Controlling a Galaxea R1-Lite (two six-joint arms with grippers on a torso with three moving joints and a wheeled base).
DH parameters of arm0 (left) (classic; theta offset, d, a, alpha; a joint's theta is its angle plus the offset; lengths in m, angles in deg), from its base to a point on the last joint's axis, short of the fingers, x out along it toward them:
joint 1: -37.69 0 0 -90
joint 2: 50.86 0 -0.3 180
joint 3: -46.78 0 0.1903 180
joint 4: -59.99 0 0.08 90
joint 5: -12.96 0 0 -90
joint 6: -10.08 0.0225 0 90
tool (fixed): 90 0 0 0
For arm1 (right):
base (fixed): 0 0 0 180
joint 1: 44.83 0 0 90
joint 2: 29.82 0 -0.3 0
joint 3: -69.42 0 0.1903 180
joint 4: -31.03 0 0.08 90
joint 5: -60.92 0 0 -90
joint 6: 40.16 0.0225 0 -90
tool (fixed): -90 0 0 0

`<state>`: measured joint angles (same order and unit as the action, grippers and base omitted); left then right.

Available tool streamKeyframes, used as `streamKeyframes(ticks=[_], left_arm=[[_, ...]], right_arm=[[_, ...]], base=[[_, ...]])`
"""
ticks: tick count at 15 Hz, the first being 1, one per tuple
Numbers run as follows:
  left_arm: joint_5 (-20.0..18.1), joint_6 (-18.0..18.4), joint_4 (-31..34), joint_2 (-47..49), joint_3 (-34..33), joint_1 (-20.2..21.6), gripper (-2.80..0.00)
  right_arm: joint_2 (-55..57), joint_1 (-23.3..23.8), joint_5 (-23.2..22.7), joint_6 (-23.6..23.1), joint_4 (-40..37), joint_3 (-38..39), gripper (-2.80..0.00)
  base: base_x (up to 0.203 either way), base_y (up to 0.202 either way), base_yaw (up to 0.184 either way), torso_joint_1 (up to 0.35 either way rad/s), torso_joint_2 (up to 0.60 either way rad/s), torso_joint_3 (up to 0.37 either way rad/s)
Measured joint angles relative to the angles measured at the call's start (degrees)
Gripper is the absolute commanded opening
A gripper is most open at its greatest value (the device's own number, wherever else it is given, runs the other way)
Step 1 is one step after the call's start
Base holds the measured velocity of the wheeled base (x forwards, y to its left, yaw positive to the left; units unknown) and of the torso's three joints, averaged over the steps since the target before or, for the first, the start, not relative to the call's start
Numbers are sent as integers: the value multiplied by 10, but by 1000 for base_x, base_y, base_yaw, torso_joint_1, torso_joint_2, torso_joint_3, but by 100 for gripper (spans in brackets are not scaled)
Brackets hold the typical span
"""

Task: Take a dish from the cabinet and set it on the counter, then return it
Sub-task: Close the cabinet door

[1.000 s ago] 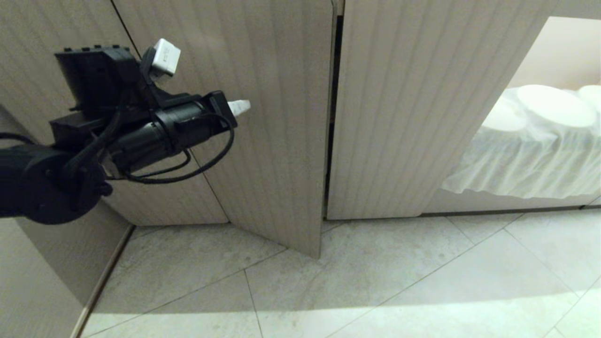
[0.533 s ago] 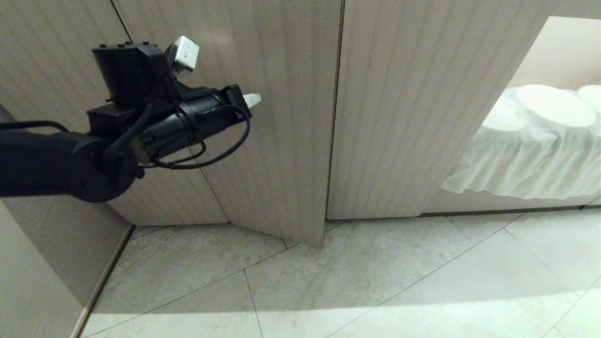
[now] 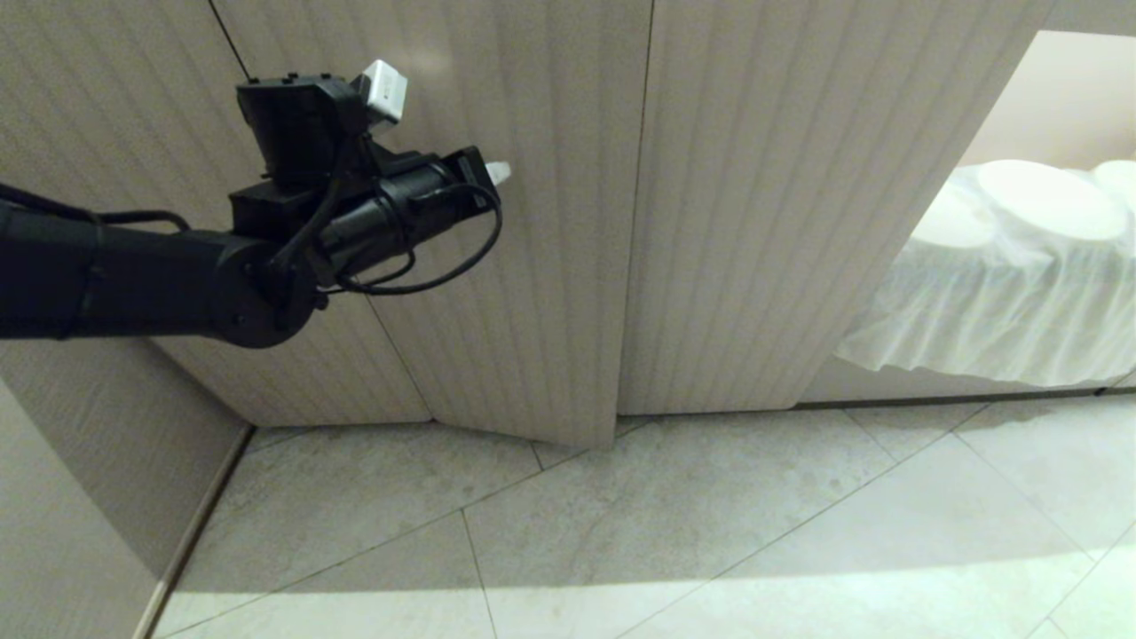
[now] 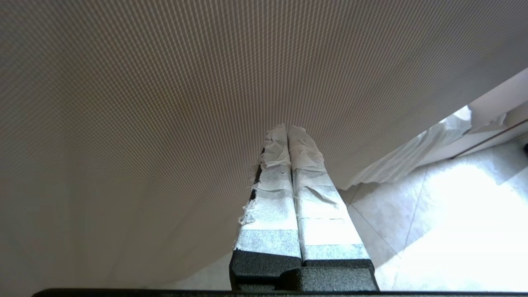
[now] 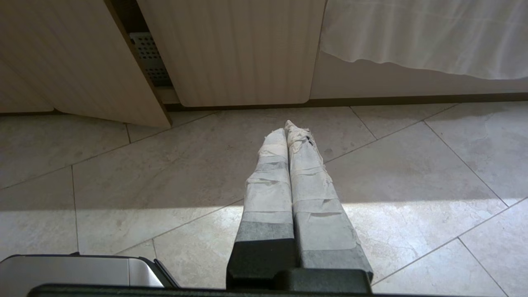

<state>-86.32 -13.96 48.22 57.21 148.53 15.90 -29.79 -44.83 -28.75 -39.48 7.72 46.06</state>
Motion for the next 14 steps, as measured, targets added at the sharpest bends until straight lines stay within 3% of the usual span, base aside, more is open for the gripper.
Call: streamKeyframes(ticks=[4,7,14], left_arm=[[7,3,0,31,33,-1,-280],[34,8,1,56,66,0,-280],[46,28,0,95,106,2,-280]], right_arm=[[0,0,0,0,0,0,-280],[0,0,0,0,0,0,-280],[0,0,0,0,0,0,-280]], base=[[0,0,0,0,0,0],[0,0,0,0,0,0],[0,0,0,0,0,0]])
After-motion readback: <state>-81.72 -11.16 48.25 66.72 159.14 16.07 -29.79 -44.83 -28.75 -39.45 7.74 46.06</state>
